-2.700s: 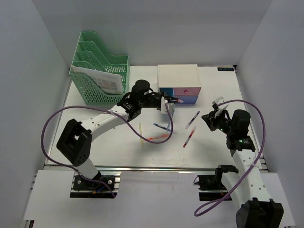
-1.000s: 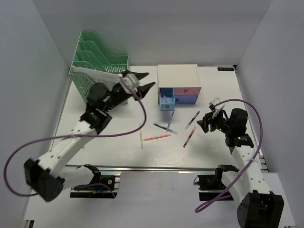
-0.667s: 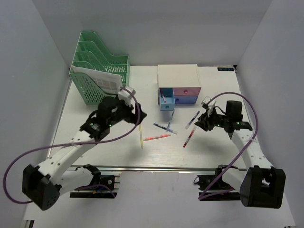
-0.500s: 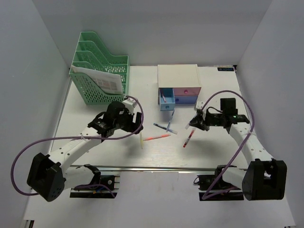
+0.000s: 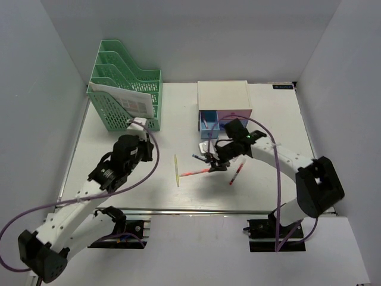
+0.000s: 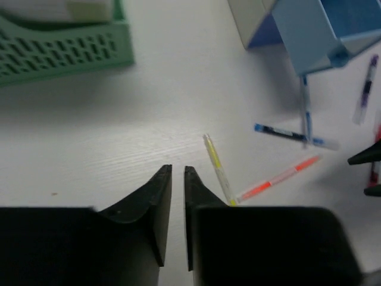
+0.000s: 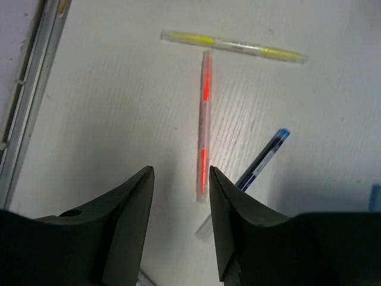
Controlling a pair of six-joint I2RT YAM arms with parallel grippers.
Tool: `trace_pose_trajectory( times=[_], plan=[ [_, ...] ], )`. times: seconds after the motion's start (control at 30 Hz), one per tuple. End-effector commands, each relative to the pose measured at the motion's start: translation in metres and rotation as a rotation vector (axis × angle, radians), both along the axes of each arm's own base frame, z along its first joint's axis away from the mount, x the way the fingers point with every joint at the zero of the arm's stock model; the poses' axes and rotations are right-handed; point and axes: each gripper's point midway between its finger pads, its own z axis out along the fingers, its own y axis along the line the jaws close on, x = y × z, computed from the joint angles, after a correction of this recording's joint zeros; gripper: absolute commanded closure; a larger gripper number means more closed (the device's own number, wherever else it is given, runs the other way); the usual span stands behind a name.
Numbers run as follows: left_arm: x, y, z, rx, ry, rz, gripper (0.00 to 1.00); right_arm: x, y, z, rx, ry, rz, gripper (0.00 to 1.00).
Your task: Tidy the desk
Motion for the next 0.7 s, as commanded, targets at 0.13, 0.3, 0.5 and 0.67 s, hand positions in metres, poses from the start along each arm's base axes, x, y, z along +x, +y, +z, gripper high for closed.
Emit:
trace_pose_trajectory(
  times=[0.13,0.3,0.5,0.67],
  plan=[
    [-0.024,0.08,0.047,-0.072,-0.243,0.331,0.35,0.025,0.071,0.003,-0.135,-0.109,-0.003,0.51],
    [-0.047,0.097,0.065,-0.162,-0.349,0.343,0.28,0.013,0.094,-0.018,-0.259,-0.133,0.013,0.48],
    [-0.054,0.104,0.075,-0.193,-0.404,0.359,0.28,0.013,0.104,-0.037,-0.397,-0.146,0.025,0.43],
    [-0.054,0.101,0.076,-0.197,-0.404,0.341,0.28,0.011,0.097,-0.055,-0.491,-0.159,0.043,0.44]
  ],
)
